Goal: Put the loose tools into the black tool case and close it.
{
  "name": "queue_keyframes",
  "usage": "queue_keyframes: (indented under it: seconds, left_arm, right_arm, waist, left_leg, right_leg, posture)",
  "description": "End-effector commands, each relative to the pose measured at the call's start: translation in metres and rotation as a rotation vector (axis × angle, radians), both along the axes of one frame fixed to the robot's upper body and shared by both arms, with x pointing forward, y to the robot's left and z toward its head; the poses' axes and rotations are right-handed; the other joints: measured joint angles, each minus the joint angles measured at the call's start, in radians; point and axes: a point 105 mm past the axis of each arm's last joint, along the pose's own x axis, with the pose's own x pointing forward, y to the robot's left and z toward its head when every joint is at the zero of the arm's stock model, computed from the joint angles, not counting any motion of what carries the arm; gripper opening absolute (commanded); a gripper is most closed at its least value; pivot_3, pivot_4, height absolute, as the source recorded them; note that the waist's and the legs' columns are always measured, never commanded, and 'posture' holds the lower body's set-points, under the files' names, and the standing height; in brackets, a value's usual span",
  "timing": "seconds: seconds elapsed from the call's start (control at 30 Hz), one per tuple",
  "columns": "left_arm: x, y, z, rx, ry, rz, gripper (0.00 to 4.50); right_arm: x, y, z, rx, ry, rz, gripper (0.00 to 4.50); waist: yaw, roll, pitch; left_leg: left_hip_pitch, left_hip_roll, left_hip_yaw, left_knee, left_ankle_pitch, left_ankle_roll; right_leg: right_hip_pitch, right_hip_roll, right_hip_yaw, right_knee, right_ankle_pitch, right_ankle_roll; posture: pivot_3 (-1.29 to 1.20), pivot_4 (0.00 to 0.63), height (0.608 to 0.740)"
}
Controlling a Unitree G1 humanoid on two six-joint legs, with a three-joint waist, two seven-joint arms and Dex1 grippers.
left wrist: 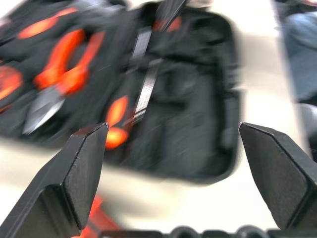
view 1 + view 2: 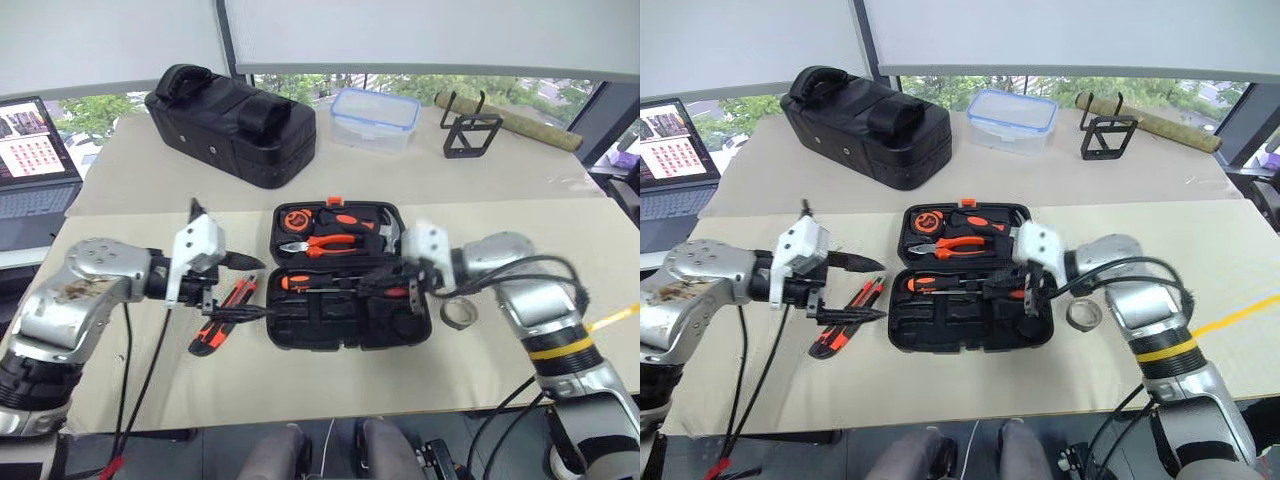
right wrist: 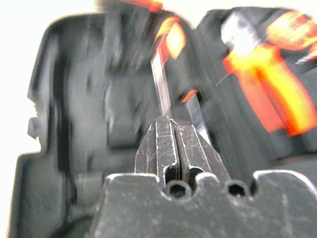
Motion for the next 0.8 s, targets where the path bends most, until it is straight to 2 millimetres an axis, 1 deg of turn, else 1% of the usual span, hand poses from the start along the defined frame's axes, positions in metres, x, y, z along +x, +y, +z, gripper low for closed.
queue_keyframes:
  seconds: [0.03, 0.07, 0.1, 0.13, 0.2, 0.23, 0.27, 0.3, 0.37, 0.47, 0.6, 0.7, 0.73, 0.8]
  left_arm:
    - [0.0, 0.061, 0.004, 0.022, -0.045, 0.282, 4.5]
    - [-0.005, 0.08, -0.001, 0.028, -0.034, 0.365, 4.5]
    - [-0.01, 0.094, -0.005, 0.036, -0.025, 0.423, 4.5]
    - [-0.015, 0.104, -0.008, 0.045, -0.02, 0.463, 4.5]
    - [-0.024, 0.125, -0.016, 0.077, -0.015, 0.542, 4.5]
    - [-0.026, 0.131, -0.018, 0.084, -0.013, 0.563, 4.5]
    - [-0.027, 0.138, -0.019, 0.09, -0.014, 0.582, 4.5]
    - [-0.027, 0.143, -0.02, 0.096, -0.016, 0.593, 4.5]
    - [-0.022, 0.147, -0.02, 0.103, -0.022, 0.599, 4.5]
    - [-0.005, 0.143, -0.019, 0.122, -0.026, 0.564, 4.5]
    - [0.024, 0.129, -0.024, 0.178, 0.002, 0.481, 4.5]
    - [0.05, 0.125, -0.031, 0.232, 0.015, 0.506, 4.5]
    - [0.059, 0.122, -0.035, 0.257, 0.026, 0.508, 4.5]
    - [0.07, 0.119, -0.04, 0.291, 0.042, 0.501, 4.5]
  right_arm:
    - [-0.027, -0.01, 0.038, 0.114, 0.018, 0.02, 1.87]
    - [-0.033, -0.014, 0.042, 0.128, 0.03, 0.014, 2.21]
    - [-0.038, -0.017, 0.044, 0.135, 0.039, 0.008, 2.43]
    - [-0.041, -0.019, 0.044, 0.135, 0.044, 0.002, 2.89]
    - [-0.05, -0.024, 0.043, 0.132, 0.063, -0.009, 3.53]
    - [-0.054, -0.025, 0.042, 0.132, 0.072, -0.011, 3.88]
    - [-0.058, -0.026, 0.041, 0.134, 0.082, -0.011, 4.4]
    - [-0.06, -0.026, 0.041, 0.135, 0.086, -0.01, 4.47]
    - [-0.064, -0.025, 0.041, 0.137, 0.093, -0.01, 4.47]
    - [-0.064, -0.022, 0.042, 0.142, 0.092, -0.01, 4.47]
    - [-0.063, -0.019, 0.045, 0.156, 0.08, -0.019, 4.47]
    - [-0.065, -0.016, 0.044, 0.167, 0.083, -0.016, 4.47]
    - [-0.066, -0.014, 0.043, 0.169, 0.078, -0.019, 4.47]
    - [-0.067, -0.012, 0.042, 0.171, 0.071, -0.024, 4.47]
  waist:
    - [-0.001, 0.0, 0.0]
    - [-0.002, 0.0, 0.0]
    - [-0.002, 0.0, 0.0]
    - [-0.002, 0.0, 0.0]
    - [0.002, 0.0, 0.0]
    - [0.006, 0.0, 0.0]
    - [0.01, 0.0, 0.0]
    - [0.017, 0.0, 0.0]
    - [0.022, 0.0, 0.0]
    - [0.034, 0.0, 0.0]
    - [0.037, -0.001, 0.0]
    - [0.031, -0.001, 0.0]
    - [0.031, -0.001, 0.0]
    - [0.028, -0.002, 0.0]
  left_leg:
    - [0.0, 0.0, 0.0, 0.0, 0.0, 0.0]
    - [0.0, 0.0, 0.0, -0.001, 0.0, 0.0]
    - [0.0, 0.0, 0.0, -0.002, 0.0, 0.0]
    - [0.0, 0.0, 0.0, -0.002, 0.0, 0.0]
    - [0.001, 0.0, 0.0, -0.002, 0.0, 0.0]
    - [0.0, 0.0, 0.0, -0.002, 0.0, 0.0]
    - [0.0, 0.0, 0.0, -0.002, -0.001, 0.0]
    - [0.001, 0.0, 0.0, -0.002, -0.001, 0.0]
    - [0.001, -0.001, -0.001, -0.002, -0.006, -0.005]
    - [0.002, -0.001, -0.001, 0.0, -0.006, -0.006]
    - [0.002, -0.002, 0.0, 0.0, -0.006, -0.006]
    - [-0.001, -0.003, 0.0, 0.001, -0.004, -0.002]
    - [-0.002, -0.003, 0.0, 0.001, -0.001, 0.002]
    - [-0.002, -0.003, 0.0, 0.001, -0.001, 0.003]
  right_leg:
    - [0.0, 0.0, 0.0, 0.0, 0.0, 0.0]
    - [0.0, 0.0, 0.0, -0.001, 0.0, 0.0]
    - [0.0, 0.0, 0.0, -0.001, 0.0, 0.0]
    - [0.0, 0.0, 0.0, -0.002, 0.0, 0.0]
    - [0.001, -0.001, 0.0, -0.002, 0.0, 0.0]
    - [0.001, -0.001, 0.0, -0.002, 0.0, 0.0]
    - [0.002, -0.002, 0.001, -0.002, 0.0, 0.0]
    - [0.002, -0.003, 0.002, -0.002, 0.0, 0.0]
    - [0.002, -0.004, 0.002, -0.003, 0.0, 0.0]
    - [0.002, -0.005, 0.002, -0.002, 0.0, 0.0]
    - [0.002, -0.005, 0.0, -0.002, 0.002, 0.001]
    - [0.002, -0.005, -0.001, 0.0, 0.002, 0.002]
    - [0.001, -0.004, -0.002, -0.001, 0.002, 0.002]
    - [0.001, -0.004, -0.002, 0.0, 0.002, 0.002]
  posture:
    - [0.0, 0.15, 0.722]
    - [0.0, 0.15, 0.722]
    - [0.0, 0.15, 0.722]
    - [0.0, 0.15, 0.722]
    - [0.0, 0.15, 0.722]
    - [0.0, 0.15, 0.722]
    - [0.0, 0.15, 0.722]
    - [0.0, 0.15, 0.722]
    - [0.0, 0.15, 0.722]
    - [0.0, 0.15, 0.722]
    - [0.0, 0.15, 0.722]
    - [0.0, 0.15, 0.722]
    - [0.0, 0.15, 0.722]
    - [0.0, 0.15, 0.722]
